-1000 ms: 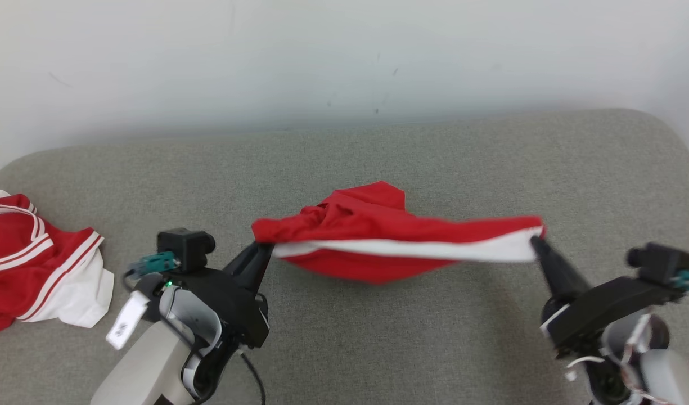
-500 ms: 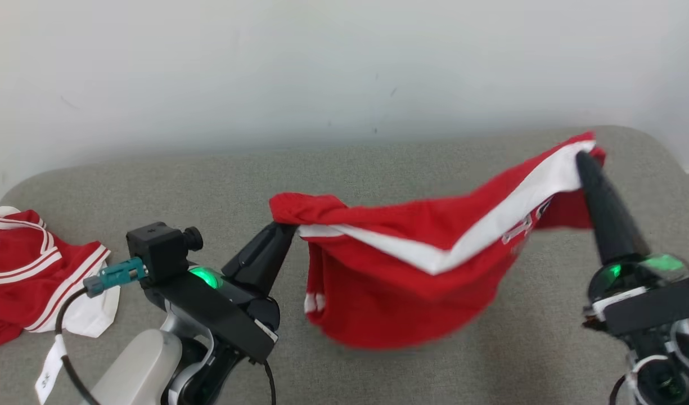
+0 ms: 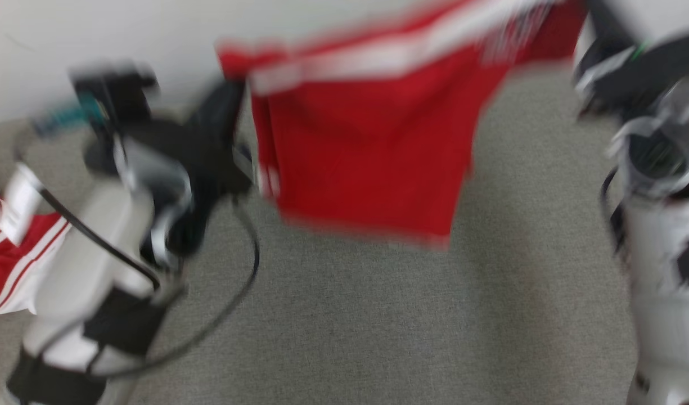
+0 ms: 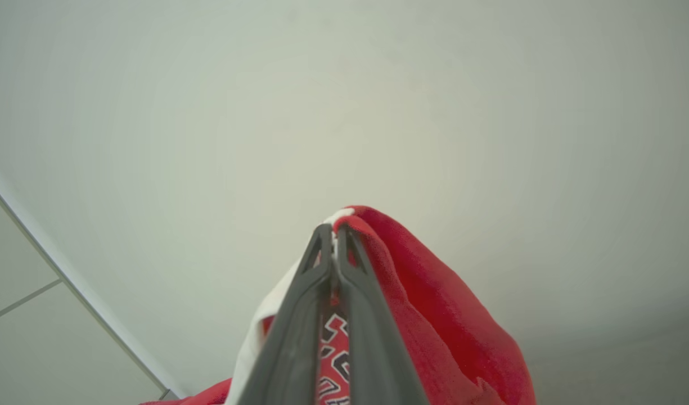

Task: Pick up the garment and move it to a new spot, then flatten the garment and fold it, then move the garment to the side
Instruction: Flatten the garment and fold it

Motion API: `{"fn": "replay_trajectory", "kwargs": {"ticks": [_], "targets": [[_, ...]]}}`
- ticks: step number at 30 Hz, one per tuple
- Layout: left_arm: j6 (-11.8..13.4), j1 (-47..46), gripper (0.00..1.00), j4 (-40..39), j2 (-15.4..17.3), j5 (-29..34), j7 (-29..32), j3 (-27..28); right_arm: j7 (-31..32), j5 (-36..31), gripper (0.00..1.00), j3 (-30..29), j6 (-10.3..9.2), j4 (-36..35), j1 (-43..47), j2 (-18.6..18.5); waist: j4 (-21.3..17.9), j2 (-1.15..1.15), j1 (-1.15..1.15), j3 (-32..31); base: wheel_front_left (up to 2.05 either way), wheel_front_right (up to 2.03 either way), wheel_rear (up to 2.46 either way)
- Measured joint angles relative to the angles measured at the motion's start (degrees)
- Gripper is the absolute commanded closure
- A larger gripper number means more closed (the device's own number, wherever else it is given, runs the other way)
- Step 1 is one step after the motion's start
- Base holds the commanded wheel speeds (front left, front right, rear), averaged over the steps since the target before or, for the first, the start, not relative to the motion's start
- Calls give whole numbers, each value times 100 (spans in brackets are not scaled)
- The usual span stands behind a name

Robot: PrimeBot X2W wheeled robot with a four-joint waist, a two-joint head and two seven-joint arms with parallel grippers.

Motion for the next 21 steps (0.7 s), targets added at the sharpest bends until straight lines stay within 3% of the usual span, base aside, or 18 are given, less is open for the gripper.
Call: {"fn": "replay_trajectory", "kwargs": {"ticks": [3, 7, 10, 15, 21], "targets": [[22, -984, 100, -153, -291, 189, -391, 219, -344, -2, 100, -256, 34, -88, -805, -75, -39, 0, 0, 154, 0, 0, 0], [-99, -1291, 100, -325, -446, 207, -559, 244, -382, 29, 100, -248, 140, -21, -854, -231, -51, 0, -1, 272, 0, 0, 0], [-216, -939, 100, -154, -338, 193, -479, 22, -175, -3, 100, 11, 231, 148, -275, -303, -44, 0, -1, 367, 0, 0, 0], [-376, 419, 100, 766, -12, 191, -141, -612, 252, -70, 100, 549, 231, 771, 1578, -164, -37, 0, -1, 608, 0, 0, 0], [-363, 733, 100, 1508, 121, 233, -49, -661, 289, -70, 100, 727, 180, 1024, 1582, -37, -137, 0, -1, 941, 0, 0, 0]]}}
